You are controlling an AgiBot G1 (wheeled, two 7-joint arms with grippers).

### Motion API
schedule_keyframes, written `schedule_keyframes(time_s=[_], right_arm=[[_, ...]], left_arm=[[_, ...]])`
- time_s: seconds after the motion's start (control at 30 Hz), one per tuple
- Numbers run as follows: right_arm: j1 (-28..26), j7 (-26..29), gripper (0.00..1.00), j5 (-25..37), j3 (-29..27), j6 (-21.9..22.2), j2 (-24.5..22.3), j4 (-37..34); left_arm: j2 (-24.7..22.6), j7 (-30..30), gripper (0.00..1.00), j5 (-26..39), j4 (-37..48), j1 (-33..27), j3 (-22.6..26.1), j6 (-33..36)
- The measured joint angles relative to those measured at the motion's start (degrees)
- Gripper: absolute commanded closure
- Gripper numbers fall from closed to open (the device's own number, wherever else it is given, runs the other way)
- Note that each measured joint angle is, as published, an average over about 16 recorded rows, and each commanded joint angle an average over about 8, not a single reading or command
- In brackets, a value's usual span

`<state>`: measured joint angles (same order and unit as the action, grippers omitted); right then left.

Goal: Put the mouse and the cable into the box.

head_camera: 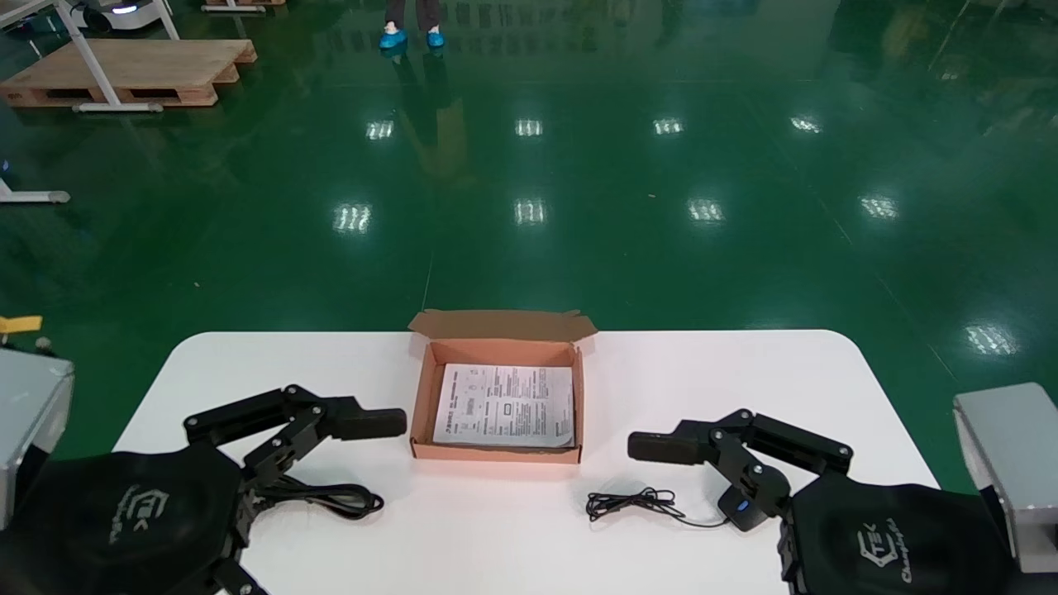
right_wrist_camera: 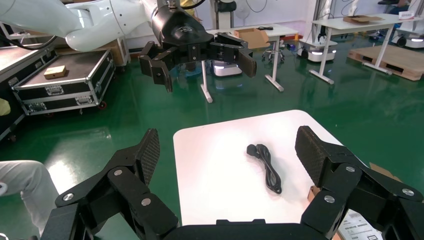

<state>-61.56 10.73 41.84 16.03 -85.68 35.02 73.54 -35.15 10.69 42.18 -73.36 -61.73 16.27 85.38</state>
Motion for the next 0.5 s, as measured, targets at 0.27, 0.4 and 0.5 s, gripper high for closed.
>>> schedule_keyframes(time_s=[0.27,0.4,0.5], right_arm=[[0.0,0.0,0.00,0.0,0.0,0.0,0.0,0.0],[0.0,0.0,0.00,0.0,0.0,0.0,0.0,0.0],[0.0,0.0,0.00,0.0,0.0,0.0,0.0,0.0]], left_arm=[[0.0,0.0,0.00,0.0,0.0,0.0,0.0,0.0],[0.0,0.0,0.00,0.0,0.0,0.0,0.0,0.0],[0.0,0.0,0.00,0.0,0.0,0.0,0.0,0.0]])
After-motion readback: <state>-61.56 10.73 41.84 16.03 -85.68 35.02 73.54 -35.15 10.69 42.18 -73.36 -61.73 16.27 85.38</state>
